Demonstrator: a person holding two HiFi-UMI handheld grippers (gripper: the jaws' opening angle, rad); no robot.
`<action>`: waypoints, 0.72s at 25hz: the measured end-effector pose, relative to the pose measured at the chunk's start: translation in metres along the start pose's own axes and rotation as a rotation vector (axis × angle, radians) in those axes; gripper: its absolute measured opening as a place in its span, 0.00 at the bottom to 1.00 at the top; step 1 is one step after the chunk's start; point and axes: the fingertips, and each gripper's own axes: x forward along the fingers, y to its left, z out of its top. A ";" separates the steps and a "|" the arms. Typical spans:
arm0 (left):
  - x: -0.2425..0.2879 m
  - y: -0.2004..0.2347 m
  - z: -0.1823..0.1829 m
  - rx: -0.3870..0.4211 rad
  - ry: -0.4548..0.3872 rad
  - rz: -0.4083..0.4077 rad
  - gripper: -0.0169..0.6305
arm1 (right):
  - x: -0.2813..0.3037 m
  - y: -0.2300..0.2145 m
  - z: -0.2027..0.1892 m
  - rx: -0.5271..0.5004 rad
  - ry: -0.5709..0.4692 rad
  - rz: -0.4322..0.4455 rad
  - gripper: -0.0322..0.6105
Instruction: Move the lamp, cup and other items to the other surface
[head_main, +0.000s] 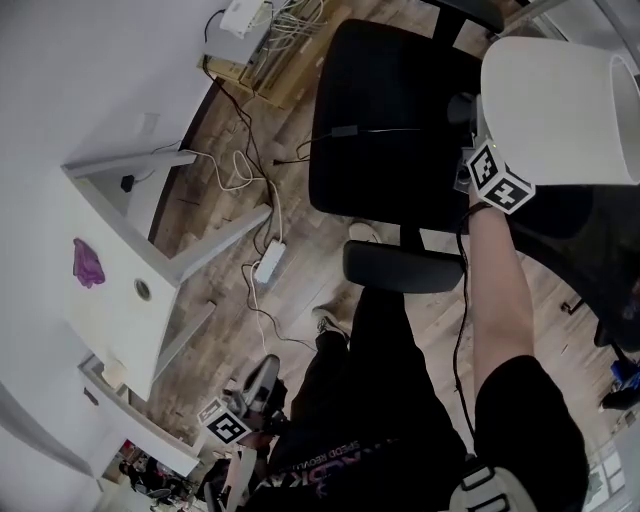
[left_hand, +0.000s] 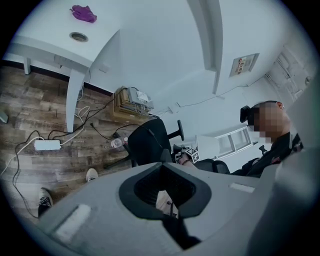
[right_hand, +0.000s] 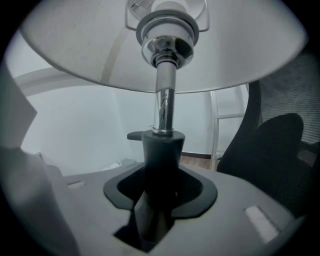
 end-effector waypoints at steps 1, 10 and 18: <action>0.002 0.002 -0.002 0.001 0.008 0.010 0.02 | 0.006 -0.002 -0.007 -0.002 0.007 0.000 0.30; 0.021 0.015 -0.029 -0.010 0.095 0.059 0.02 | 0.039 -0.022 -0.064 -0.045 0.061 -0.004 0.30; 0.028 0.028 -0.042 -0.020 0.140 0.083 0.02 | 0.050 -0.033 -0.098 -0.066 0.098 -0.016 0.30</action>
